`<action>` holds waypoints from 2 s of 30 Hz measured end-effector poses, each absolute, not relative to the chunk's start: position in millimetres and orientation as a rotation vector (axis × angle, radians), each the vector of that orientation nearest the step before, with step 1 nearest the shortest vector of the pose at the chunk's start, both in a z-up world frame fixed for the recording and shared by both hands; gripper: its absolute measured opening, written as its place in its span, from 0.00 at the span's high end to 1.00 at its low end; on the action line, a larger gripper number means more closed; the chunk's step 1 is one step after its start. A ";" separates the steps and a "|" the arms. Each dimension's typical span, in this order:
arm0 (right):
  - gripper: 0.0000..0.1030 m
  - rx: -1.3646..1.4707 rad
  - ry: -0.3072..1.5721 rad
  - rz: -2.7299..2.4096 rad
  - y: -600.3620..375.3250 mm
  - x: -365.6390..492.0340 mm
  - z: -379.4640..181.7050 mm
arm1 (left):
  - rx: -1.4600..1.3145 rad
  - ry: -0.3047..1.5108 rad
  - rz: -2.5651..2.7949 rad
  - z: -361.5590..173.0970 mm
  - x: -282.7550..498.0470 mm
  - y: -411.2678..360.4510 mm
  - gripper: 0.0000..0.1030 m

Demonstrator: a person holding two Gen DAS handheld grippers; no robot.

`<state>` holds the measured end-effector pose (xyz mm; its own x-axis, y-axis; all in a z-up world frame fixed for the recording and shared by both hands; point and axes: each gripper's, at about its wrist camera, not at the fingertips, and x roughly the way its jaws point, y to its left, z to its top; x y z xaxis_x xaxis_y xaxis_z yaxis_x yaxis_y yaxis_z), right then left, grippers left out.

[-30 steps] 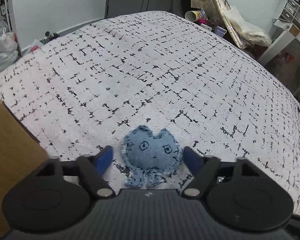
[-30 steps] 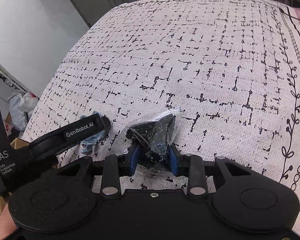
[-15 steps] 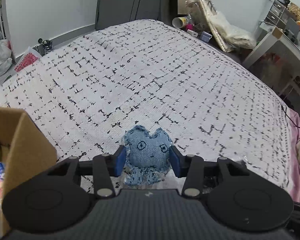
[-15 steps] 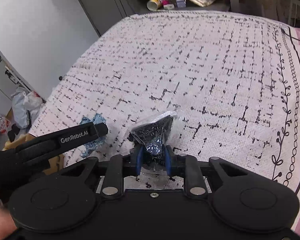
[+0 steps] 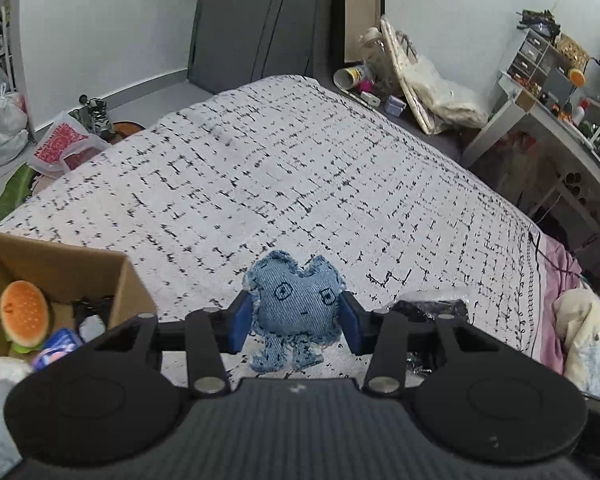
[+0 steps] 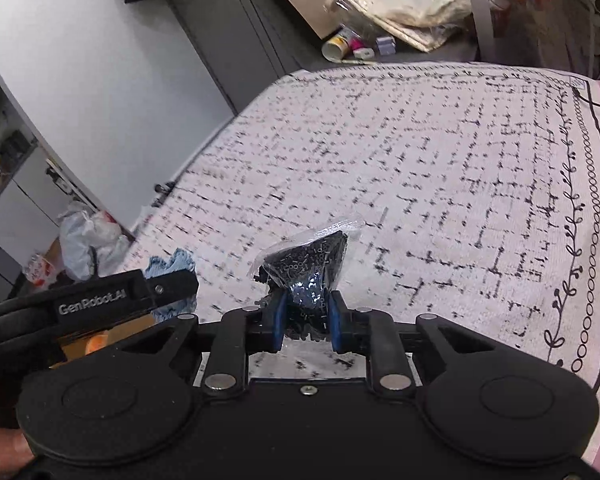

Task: Organize soft objects
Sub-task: 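Carry the black bag and denim octopus over the box with both tools, then lower both items into the box and open both tools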

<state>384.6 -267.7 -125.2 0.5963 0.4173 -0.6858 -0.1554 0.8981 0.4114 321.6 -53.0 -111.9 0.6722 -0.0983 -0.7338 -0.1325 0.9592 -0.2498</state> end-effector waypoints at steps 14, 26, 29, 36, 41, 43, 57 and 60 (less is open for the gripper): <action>0.80 0.370 0.784 0.474 -248.7 362.1 -91.6 | -0.342 0.796 0.100 -59.0 279.4 1.4 0.56; 0.80 0.288 0.731 0.578 -204.9 343.3 -63.7 | -0.378 0.784 0.165 -44.8 245.1 55.4 0.56; 0.80 0.256 0.732 0.606 -189.4 338.8 -61.6 | -0.392 0.785 0.180 -45.4 237.1 68.9 0.56; 0.80 0.190 0.737 0.672 -153.3 324.4 -59.6 | -0.434 0.789 0.212 -46.6 223.5 103.2 0.56; 0.80 0.147 0.768 0.689 -134.8 318.2 -65.6 | -0.465 0.785 0.226 -47.1 217.0 123.4 0.56; 0.79 0.133 0.778 0.687 -128.3 317.1 -67.7 | -0.476 0.783 0.231 -47.9 214.9 130.1 0.56; 0.47 0.083 0.862 0.671 -104.2 309.8 -78.1 | -0.535 0.819 0.228 -68.2 217.1 153.4 0.56; 0.47 0.097 0.873 0.657 -107.2 314.5 -78.9 | -0.536 0.829 0.221 -71.5 221.3 152.8 0.56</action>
